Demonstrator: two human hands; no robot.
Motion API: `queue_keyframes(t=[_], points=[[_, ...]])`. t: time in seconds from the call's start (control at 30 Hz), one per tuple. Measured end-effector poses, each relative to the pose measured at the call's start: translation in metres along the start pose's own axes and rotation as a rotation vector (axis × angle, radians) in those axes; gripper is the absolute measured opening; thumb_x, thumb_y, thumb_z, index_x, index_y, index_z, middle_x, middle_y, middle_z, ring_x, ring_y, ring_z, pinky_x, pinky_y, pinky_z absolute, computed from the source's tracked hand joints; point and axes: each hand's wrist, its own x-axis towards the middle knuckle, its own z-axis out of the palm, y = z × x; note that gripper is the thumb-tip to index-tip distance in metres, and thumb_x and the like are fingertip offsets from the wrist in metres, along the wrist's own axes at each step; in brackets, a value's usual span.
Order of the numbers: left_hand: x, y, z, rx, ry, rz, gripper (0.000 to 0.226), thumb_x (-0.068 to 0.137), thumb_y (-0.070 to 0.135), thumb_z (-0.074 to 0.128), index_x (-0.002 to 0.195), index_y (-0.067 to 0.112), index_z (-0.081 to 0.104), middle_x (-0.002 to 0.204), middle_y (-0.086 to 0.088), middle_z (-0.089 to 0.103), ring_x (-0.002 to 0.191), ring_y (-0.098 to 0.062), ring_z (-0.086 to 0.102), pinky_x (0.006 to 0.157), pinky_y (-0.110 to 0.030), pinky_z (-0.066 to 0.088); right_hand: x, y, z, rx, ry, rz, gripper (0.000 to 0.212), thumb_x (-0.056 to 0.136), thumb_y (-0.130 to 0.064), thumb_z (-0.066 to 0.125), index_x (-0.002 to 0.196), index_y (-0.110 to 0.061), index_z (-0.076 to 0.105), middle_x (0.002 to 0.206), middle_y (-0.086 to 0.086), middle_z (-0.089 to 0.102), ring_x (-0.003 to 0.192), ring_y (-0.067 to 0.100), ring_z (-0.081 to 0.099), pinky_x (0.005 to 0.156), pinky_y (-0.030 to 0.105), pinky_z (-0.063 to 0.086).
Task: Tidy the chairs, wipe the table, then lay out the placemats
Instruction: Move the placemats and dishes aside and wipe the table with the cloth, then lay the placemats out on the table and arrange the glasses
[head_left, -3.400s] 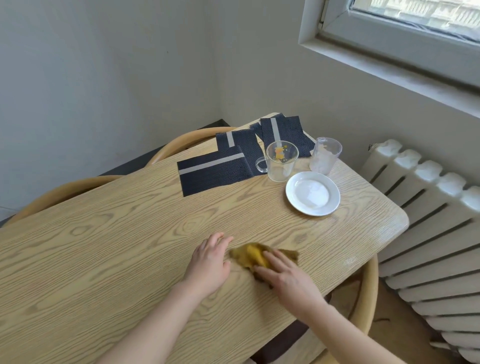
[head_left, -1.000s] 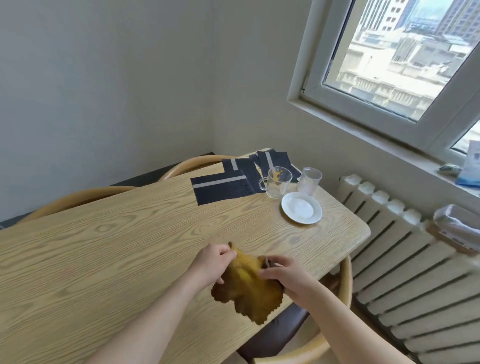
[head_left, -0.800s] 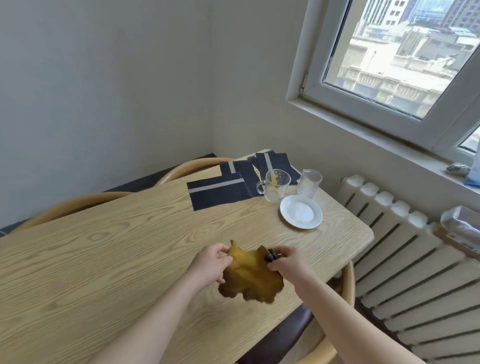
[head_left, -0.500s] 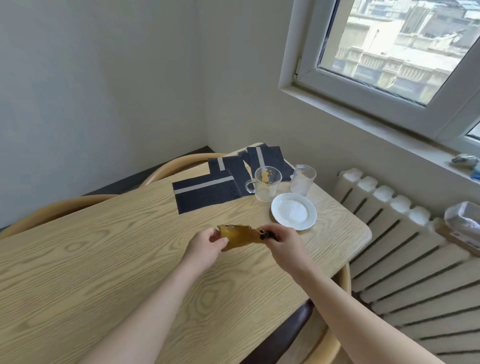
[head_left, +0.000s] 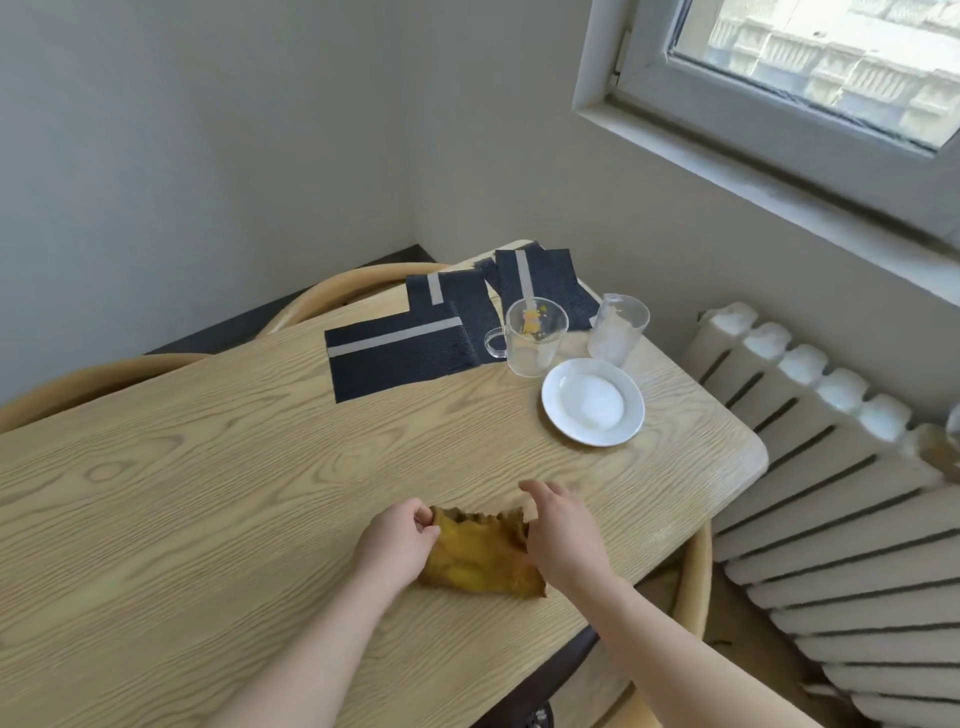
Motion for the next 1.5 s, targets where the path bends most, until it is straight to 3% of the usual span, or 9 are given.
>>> queue_keyframes(t=[0.2, 0.33, 0.57, 0.73, 0.93, 1.07, 1.27, 1.37, 1.5], points=[[0.008, 0.007, 0.003, 0.114, 0.099, 0.076, 0.018, 0.093, 0.032, 0.053, 0.110, 0.026, 0.055, 0.117, 0.007, 0.051, 0.093, -0.011, 0.059, 0.077, -0.029, 0.052, 0.015, -0.008, 0.015, -0.116, -0.196, -0.192, 0.054, 0.087, -0.027, 0.057, 0.139, -0.021, 0.044, 0.132, 0.000, 0.052, 0.125, 0.021, 0.044, 0.100, 0.033, 0.041], [0.019, 0.030, -0.002, 0.144, 0.107, 0.164, 0.020, 0.094, 0.030, 0.051, 0.113, 0.026, 0.052, 0.122, 0.008, 0.046, 0.095, -0.009, 0.057, 0.072, -0.025, 0.050, 0.020, -0.011, 0.021, -0.183, -0.189, -0.139, 0.019, 0.081, -0.027, 0.063, 0.098, -0.018, 0.060, 0.105, 0.000, 0.055, 0.102, 0.019, 0.048, 0.079, 0.028, 0.042], [0.043, 0.077, -0.002, 0.057, 0.044, 0.213, 0.010, 0.093, 0.028, 0.053, 0.102, 0.029, 0.056, 0.113, 0.010, 0.046, 0.086, -0.008, 0.058, 0.078, -0.029, 0.051, 0.027, 0.018, -0.021, 0.435, -0.165, 0.161, 0.018, 0.066, -0.021, 0.069, 0.073, -0.019, 0.052, 0.073, -0.003, 0.058, 0.065, 0.012, 0.050, 0.054, 0.028, 0.043], [0.062, 0.132, 0.017, -0.005, 0.010, 0.322, 0.008, 0.090, 0.027, 0.055, 0.097, 0.029, 0.059, 0.106, 0.011, 0.049, 0.086, -0.006, 0.059, 0.076, -0.029, 0.048, 0.033, 0.072, -0.084, 0.920, 0.145, 0.420, 0.032, 0.076, -0.008, 0.070, 0.102, -0.022, 0.056, 0.091, 0.007, 0.071, 0.074, 0.017, 0.069, 0.051, 0.020, 0.048], [0.073, 0.197, 0.048, -0.064, -0.096, 0.471, 0.013, 0.088, 0.022, 0.055, 0.098, 0.029, 0.060, 0.110, 0.014, 0.048, 0.089, -0.002, 0.060, 0.072, -0.023, 0.042, 0.046, 0.134, -0.128, 0.917, 0.408, 0.369, 0.058, 0.087, -0.002, 0.061, 0.127, -0.040, 0.045, 0.096, -0.005, 0.058, 0.077, 0.009, 0.063, 0.066, 0.026, 0.056], [0.079, 0.213, 0.061, -0.091, -0.139, 0.502, 0.013, 0.089, 0.023, 0.053, 0.100, 0.028, 0.060, 0.109, 0.016, 0.047, 0.094, -0.001, 0.058, 0.074, -0.022, 0.046, 0.066, 0.169, -0.129, 1.017, 0.470, 0.389, 0.060, 0.084, 0.003, 0.058, 0.128, -0.037, 0.056, 0.120, 0.004, 0.061, 0.106, 0.019, 0.063, 0.085, 0.043, 0.057], [0.094, 0.203, 0.071, -0.059, -0.158, 0.446, 0.013, 0.089, 0.022, 0.053, 0.099, 0.029, 0.059, 0.111, 0.015, 0.046, 0.095, -0.001, 0.058, 0.079, -0.026, 0.050, 0.072, 0.203, -0.109, 0.348, 0.232, 0.552, 0.070, 0.081, -0.025, 0.070, 0.144, -0.028, 0.040, 0.143, 0.003, 0.039, 0.115, 0.023, 0.053, 0.089, 0.034, 0.051], [0.100, 0.197, 0.072, -0.011, -0.130, 0.384, 0.018, 0.089, 0.022, 0.054, 0.106, 0.027, 0.057, 0.119, 0.012, 0.045, 0.098, -0.007, 0.057, 0.080, -0.029, 0.049, 0.071, 0.197, -0.112, 0.027, 0.197, 0.561, 0.070, 0.073, -0.043, 0.072, 0.137, -0.035, 0.045, 0.131, 0.002, 0.036, 0.117, 0.022, 0.045, 0.079, 0.033, 0.049], [0.104, 0.191, 0.074, -0.006, 0.052, 0.175, 0.037, 0.087, 0.021, 0.057, 0.123, 0.021, 0.046, 0.128, -0.001, 0.038, 0.103, -0.024, 0.056, 0.080, -0.033, 0.045, 0.085, 0.179, -0.126, -0.056, 0.451, 0.436, 0.052, 0.076, -0.042, 0.065, 0.127, -0.033, 0.056, 0.133, 0.002, 0.039, 0.121, 0.023, 0.037, 0.094, 0.035, 0.041]])
